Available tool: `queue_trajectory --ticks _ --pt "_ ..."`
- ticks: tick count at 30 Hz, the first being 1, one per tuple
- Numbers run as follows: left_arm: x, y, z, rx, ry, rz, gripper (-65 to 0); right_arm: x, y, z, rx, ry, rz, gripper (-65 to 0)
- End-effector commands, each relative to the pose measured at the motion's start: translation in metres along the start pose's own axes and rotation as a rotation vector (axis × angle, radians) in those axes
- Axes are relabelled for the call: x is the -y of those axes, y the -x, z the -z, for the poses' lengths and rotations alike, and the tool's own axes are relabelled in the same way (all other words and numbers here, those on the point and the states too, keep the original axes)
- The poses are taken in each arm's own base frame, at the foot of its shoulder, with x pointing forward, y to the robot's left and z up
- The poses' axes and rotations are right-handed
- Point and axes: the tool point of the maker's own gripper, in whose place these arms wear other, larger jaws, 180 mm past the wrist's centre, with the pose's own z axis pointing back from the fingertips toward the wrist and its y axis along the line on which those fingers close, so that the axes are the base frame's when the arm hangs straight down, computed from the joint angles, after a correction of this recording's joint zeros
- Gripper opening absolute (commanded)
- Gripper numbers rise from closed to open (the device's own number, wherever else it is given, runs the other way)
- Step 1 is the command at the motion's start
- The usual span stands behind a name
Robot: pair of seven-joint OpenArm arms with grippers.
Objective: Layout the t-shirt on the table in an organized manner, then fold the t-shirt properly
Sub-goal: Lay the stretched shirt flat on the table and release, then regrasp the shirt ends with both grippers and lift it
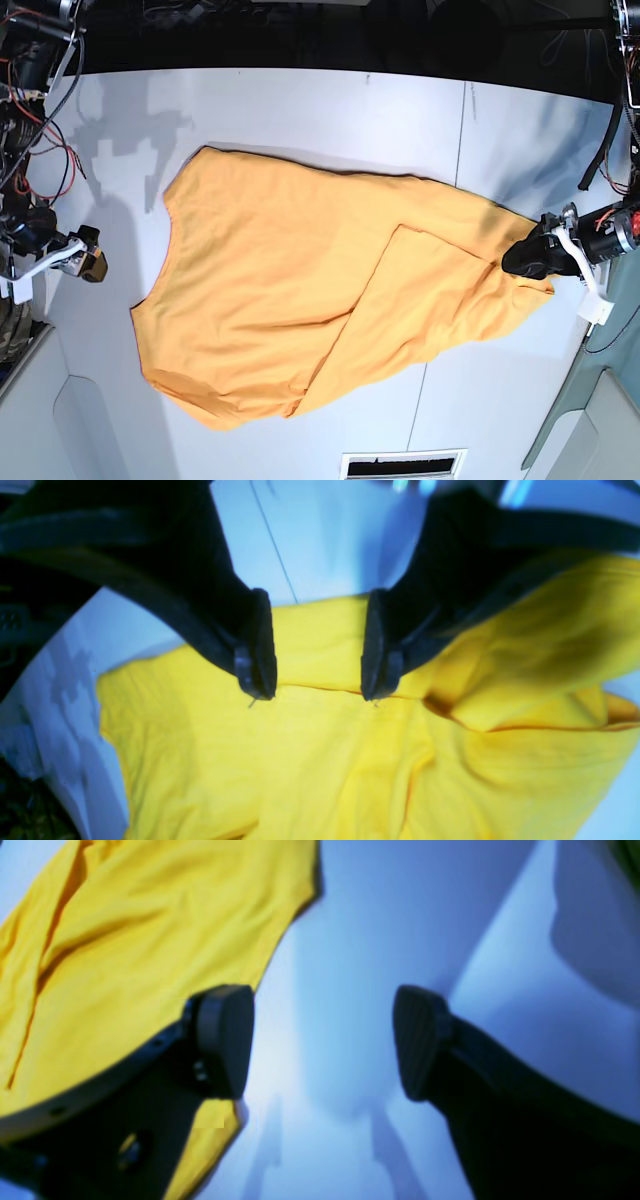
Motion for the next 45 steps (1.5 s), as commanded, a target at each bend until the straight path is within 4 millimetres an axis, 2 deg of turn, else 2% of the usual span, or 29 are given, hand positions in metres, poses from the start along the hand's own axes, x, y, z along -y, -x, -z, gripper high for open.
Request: queue_trajectory --ticks 1,5,8,11,16,20,24,26,30,31,32,34,35,37,39,42,45 --pt "-0.004 -0.008 -0.01 0.026 -0.01 0.017 -33.8 0.003 -0.004 -0.008 0.031 -0.013 -0.004 -22.2" --pt "-0.025 0.015 -0.022 0.007 -0.104 0.024 -33.8 0.003 0.053 -0.015 -0.058 -0.054 0.046 -22.2" --pt "-0.042 0.003 -0.035 0.076 -0.177 0.047 -33.8 -0.007 0.078 -0.015 -0.091 -0.08 0.077 -22.2" --pt "-0.059 -0.007 -0.048 0.127 -0.258 0.061 -33.8 -0.02 0.094 -0.012 -0.108 -0.106 0.107 -22.2" --pt "-0.087 0.01 -0.051 0.13 -0.354 0.001 -32.2 -0.057 0.12 -0.002 -0.141 -0.173 0.15 -22.2" --pt "-0.109 0.027 -0.044 0.118 -0.396 -0.066 -31.8 -0.096 0.126 0.009 -0.142 -0.247 0.153 -22.2" --pt "-0.109 0.05 -0.03 0.104 -0.382 -0.153 -31.8 -0.121 0.141 0.015 -0.192 -0.285 0.093 -23.3" --pt "-0.104 0.059 -0.02 0.105 -0.366 -0.184 -31.8 -0.132 0.143 0.017 -0.201 -0.3 0.067 -31.5" --pt "-0.092 0.064 -0.005 0.125 -0.337 -0.212 -33.0 -0.146 0.135 0.021 -0.145 -0.33 0.052 -62.3" --pt "-0.09 0.062 -0.003 0.141 -0.334 -0.214 -36.1 -0.147 0.132 0.022 -0.128 -0.333 0.053 -65.0" --pt "-0.089 0.06 -0.001 0.162 -0.331 -0.216 -42.5 -0.148 0.129 0.021 -0.118 -0.34 0.053 -65.0" --pt "-0.088 0.054 0.0 0.2 -0.33 -0.214 -60.9 -0.149 0.121 0.018 -0.097 -0.356 0.027 -65.0" --pt "-0.088 0.051 0.0 0.207 -0.329 -0.212 -65.0 -0.148 0.114 0.015 -0.084 -0.357 0.014 -65.0" --pt "-0.089 0.047 -0.002 0.193 -0.324 -0.207 -65.0 -0.143 0.097 0.006 -0.055 -0.34 -0.01 -65.0" --pt "-0.079 0.04 -0.007 0.169 -0.265 -0.172 -65.0 -0.134 0.078 -0.008 -0.032 -0.31 -0.049 -65.0" --pt "-0.066 0.025 -0.025 0.158 -0.223 -0.119 -65.0 -0.121 0.047 -0.039 0.032 -0.288 -0.085 -65.0" --pt "-0.041 0.007 -0.041 0.158 -0.181 -0.017 -65.0 -0.107 0.015 -0.071 0.139 -0.266 -0.12 -65.0"
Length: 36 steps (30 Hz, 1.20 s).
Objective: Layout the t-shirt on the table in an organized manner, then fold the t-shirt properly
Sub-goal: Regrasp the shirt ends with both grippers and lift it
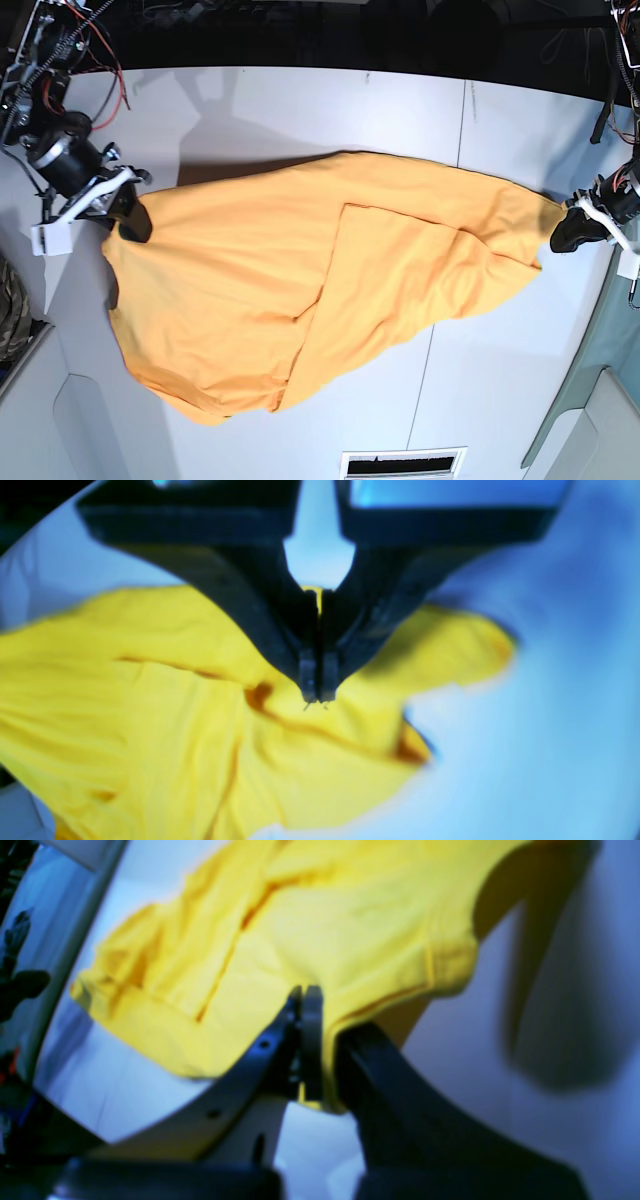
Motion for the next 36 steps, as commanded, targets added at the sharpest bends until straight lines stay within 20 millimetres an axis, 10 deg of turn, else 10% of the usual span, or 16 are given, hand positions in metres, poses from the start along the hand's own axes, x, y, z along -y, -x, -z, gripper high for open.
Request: queue_trajectory --ticks 1,5,10,13,17,21,28,36 --pt "0.009 -0.022 -0.008 0.044 0.023 0.062 -65.0 0.001 -0.027 -0.01 0.081 0.009 -0.044 -65.0" --pt "0.032 -0.026 -0.016 0.048 0.056 0.142 -65.0 -0.001 -0.069 -0.017 0.2 0.015 -0.113 -65.0" --pt "0.029 -0.01 -0.01 0.025 0.05 0.102 -65.0 -0.062 -0.09 0.032 0.162 -0.109 -0.289 -65.0" --pt "0.024 -0.001 -0.009 0.01 0.042 0.074 -65.0 -0.095 -0.056 0.076 -0.015 -0.152 -0.397 -65.0" --pt "0.018 0.01 -0.009 -0.012 0.033 0.046 -65.0 -0.115 0.019 0.111 -0.254 -0.189 -0.458 -33.7" --pt "0.016 0.013 -0.009 -0.019 0.03 0.04 -65.0 -0.117 0.053 0.115 -0.347 -0.198 -0.497 -31.9" --pt "0.016 0.026 -0.013 -0.045 0.027 0.03 -53.1 -0.076 0.011 0.095 -0.214 -0.067 -0.376 -31.8" --pt "0.016 0.03 -0.013 -0.063 0.027 0.029 -42.2 0.034 -0.032 0.058 -0.077 0.187 -0.153 -31.8"
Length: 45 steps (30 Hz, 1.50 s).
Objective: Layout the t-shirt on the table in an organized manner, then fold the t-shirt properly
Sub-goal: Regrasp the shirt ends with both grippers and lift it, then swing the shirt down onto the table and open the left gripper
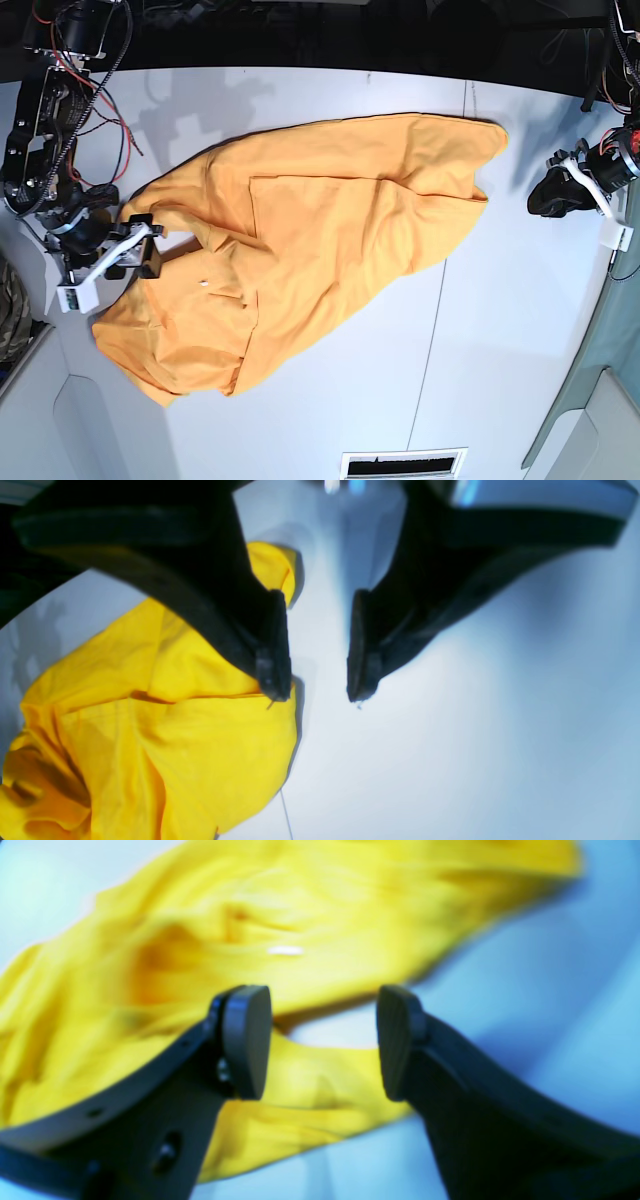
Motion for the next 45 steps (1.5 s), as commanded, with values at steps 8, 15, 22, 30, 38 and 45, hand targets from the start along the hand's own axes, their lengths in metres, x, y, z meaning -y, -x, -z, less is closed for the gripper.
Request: queue_trajectory --ticks 8,15,22,30,38,45 --pt "-0.002 -0.009 -0.006 0.013 0.004 0.018 -32.5 0.067 0.031 0.005 -0.038 0.082 0.124 -31.8" --pt "-0.002 0.025 -0.014 -0.056 -0.002 -0.011 -31.8 0.075 0.067 0.025 -0.076 0.061 0.192 -31.8" --pt "0.02 0.057 -0.002 -0.072 0.031 -0.086 -31.8 0.061 0.085 0.036 -0.115 0.018 0.216 -31.9" --pt "0.052 0.088 0.023 -0.13 0.065 -0.074 -40.6 0.031 0.081 0.049 -0.143 -0.049 0.133 -59.5" --pt "0.023 0.024 0.012 -0.019 0.007 0.028 -65.0 0.062 0.011 0.02 0.008 0.0 0.077 -65.0" --pt "0.058 -0.03 -0.033 -0.031 0.135 0.19 -65.0 0.118 -0.026 -0.054 0.101 0.088 0.146 -65.0"
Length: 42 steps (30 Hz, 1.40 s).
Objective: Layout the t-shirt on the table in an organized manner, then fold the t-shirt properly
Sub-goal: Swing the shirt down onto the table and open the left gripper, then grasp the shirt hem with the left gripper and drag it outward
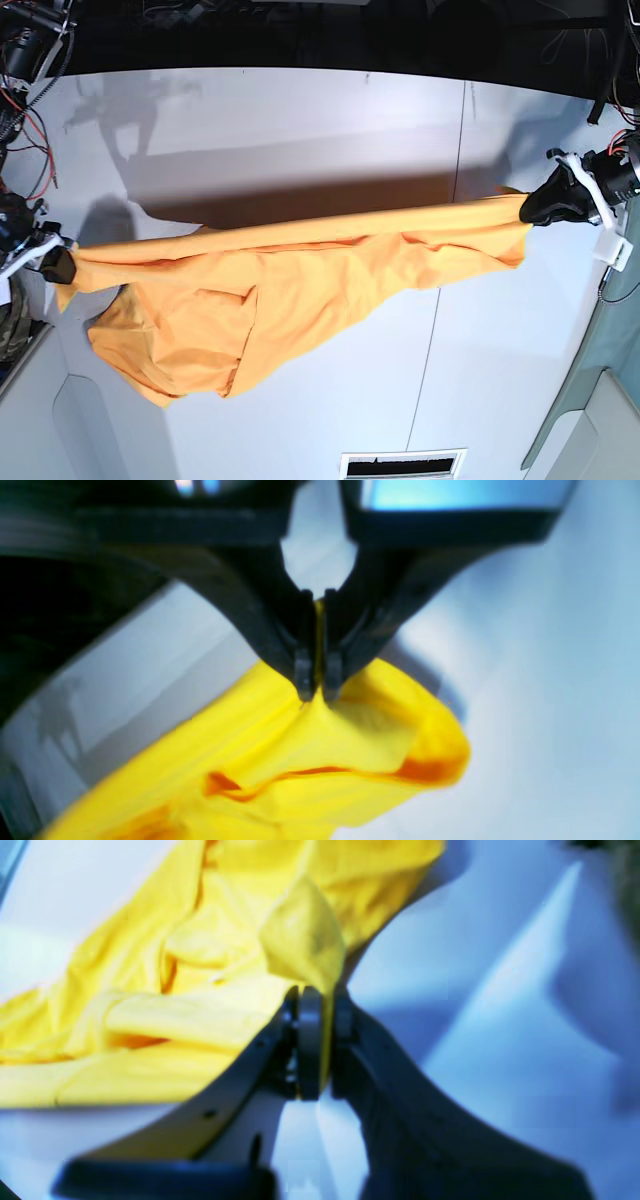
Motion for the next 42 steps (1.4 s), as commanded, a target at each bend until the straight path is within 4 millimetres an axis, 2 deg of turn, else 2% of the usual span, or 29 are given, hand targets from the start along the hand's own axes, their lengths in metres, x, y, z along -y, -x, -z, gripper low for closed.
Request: queue_trajectory --ticks 1,4,7,10,11,12,13,14,15,18,21,24,27,31,34,38,42 --pt "0.007 -0.003 -0.009 -0.011 0.007 0.044 -65.0 0.023 -0.013 -0.018 0.045 0.06 -0.009 -65.0" --pt "0.034 0.011 -0.016 -0.047 0.052 0.076 -65.0 0.05 0.018 -0.042 0.003 0.12 0.043 -65.0" --pt "0.046 0.035 -0.02 -0.095 0.077 0.037 -65.0 0.07 0.059 -0.062 -0.073 0.177 0.085 -65.0" --pt "0.054 0.051 -0.021 -0.107 0.091 -0.01 -44.3 0.074 0.085 -0.075 -0.095 0.18 0.126 -65.0" --pt "0.057 0.052 -0.02 -0.093 0.095 -0.023 -38.0 0.074 0.089 -0.076 -0.089 0.182 0.131 -57.5" --pt "0.059 0.052 -0.019 -0.079 0.098 -0.036 -33.8 0.073 0.089 -0.075 -0.072 0.182 0.136 -44.9" --pt "0.061 0.051 -0.017 -0.064 0.098 -0.043 -32.1 0.071 0.089 -0.073 -0.053 0.178 0.144 -33.9" --pt "0.061 0.049 -0.016 -0.05 0.096 -0.045 -32.1 0.07 0.087 -0.072 -0.034 0.175 0.149 -25.8" --pt "0.06 0.048 -0.015 -0.041 0.089 -0.042 -32.1 0.067 0.085 -0.069 -0.024 0.169 0.153 -22.2" --pt "0.057 0.042 -0.013 -0.022 0.077 -0.026 -32.1 0.057 0.075 -0.06 0.013 0.14 0.173 -22.0" --pt "0.057 0.027 -0.01 0.018 0.079 -0.008 -32.1 0.044 0.06 -0.05 0.063 0.091 0.193 -22.0" --pt "0.068 0.017 -0.003 0.042 0.114 0.023 -32.1 0.031 0.054 -0.04 0.086 0.057 0.204 -22.0" --pt "0.095 0.023 0.017 0.002 0.16 0.123 -32.1 0.014 0.059 -0.027 0.064 0.022 0.195 -22.0" --pt "0.149 0.032 0.056 -0.029 0.268 0.284 -32.1 -0.008 0.063 -0.007 0.026 0.009 0.129 -22.0" --pt "0.187 0.054 0.084 -0.104 0.315 0.446 -32.1 -0.013 0.068 0.0 -0.002 0.025 0.08 -22.0" --pt "0.217 0.075 0.114 -0.134 0.268 0.58 -32.1 -0.015 0.071 0.002 -0.017 0.026 0.062 -22.0" --pt "0.233 0.067 0.14 -0.108 0.183 0.673 -32.1 -0.011 0.074 0.002 -0.034 0.048 0.043 -22.0"
